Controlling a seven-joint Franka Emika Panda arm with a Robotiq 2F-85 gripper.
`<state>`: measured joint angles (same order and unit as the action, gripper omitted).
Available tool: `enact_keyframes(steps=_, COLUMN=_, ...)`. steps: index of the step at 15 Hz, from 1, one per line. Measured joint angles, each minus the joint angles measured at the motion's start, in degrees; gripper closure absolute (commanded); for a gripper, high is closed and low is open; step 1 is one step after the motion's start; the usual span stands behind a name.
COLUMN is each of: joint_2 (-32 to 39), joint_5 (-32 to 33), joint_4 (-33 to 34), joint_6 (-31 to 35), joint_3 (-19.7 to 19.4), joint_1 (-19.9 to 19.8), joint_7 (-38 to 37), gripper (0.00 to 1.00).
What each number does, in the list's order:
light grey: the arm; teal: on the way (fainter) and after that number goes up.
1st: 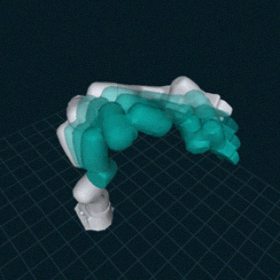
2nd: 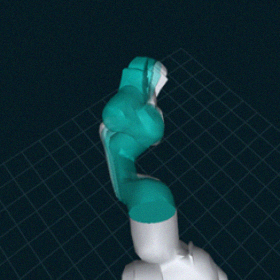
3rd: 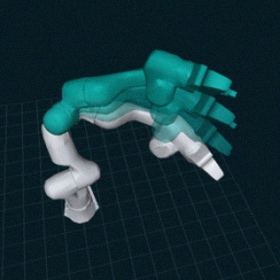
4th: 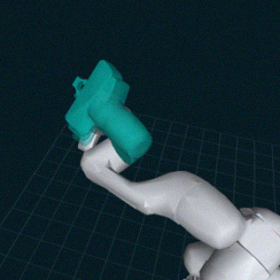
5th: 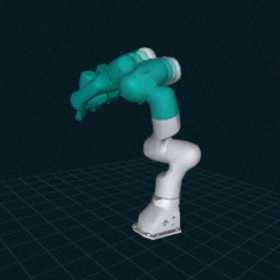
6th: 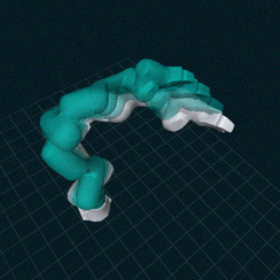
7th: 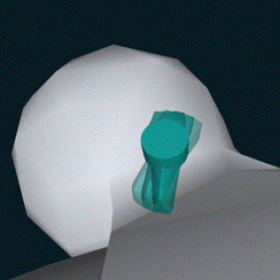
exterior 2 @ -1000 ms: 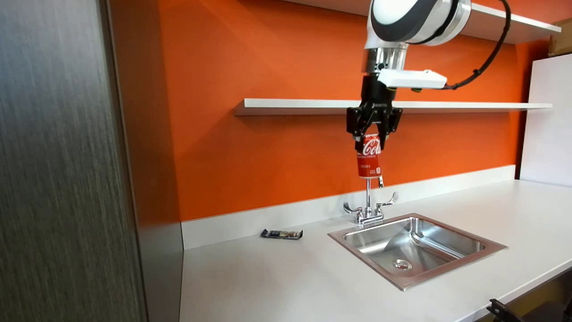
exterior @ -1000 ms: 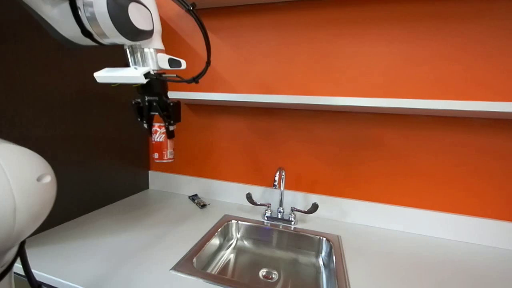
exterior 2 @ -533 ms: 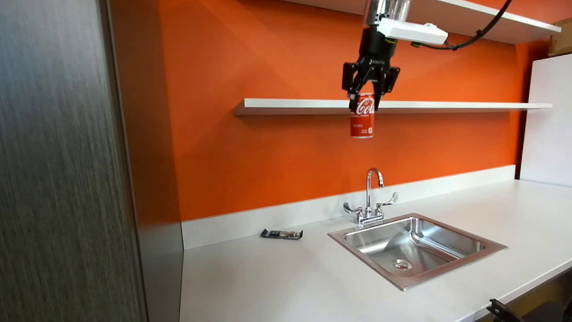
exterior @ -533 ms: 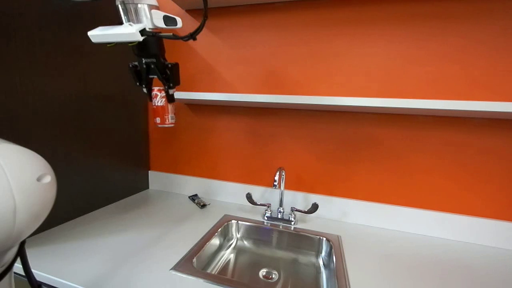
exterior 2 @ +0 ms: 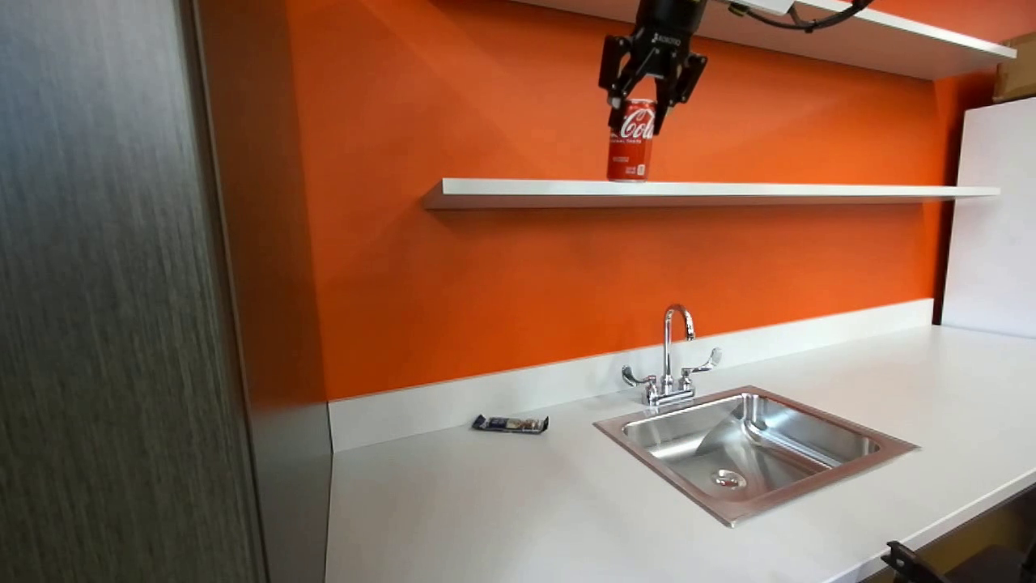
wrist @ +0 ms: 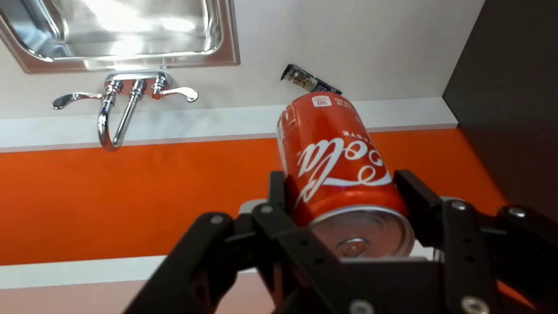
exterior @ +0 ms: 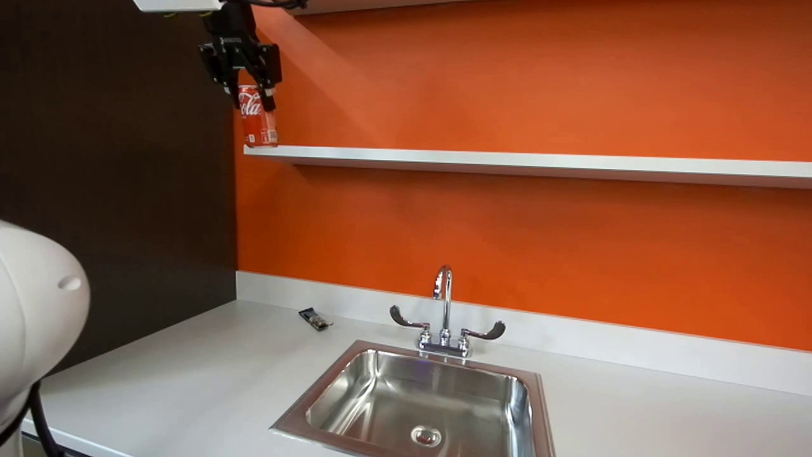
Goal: Put the can on the bottom shelf
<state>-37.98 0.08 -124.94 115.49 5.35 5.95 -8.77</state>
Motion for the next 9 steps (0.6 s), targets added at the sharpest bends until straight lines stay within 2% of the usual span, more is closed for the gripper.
enact_keyframes(steps=9, joint_2=4.0, joint_5=-1.5, joint_4=7.1, joint_6=3.5, joint_3=2.4, joint_1=0.0, joint_7=-0.2, gripper=0.61)
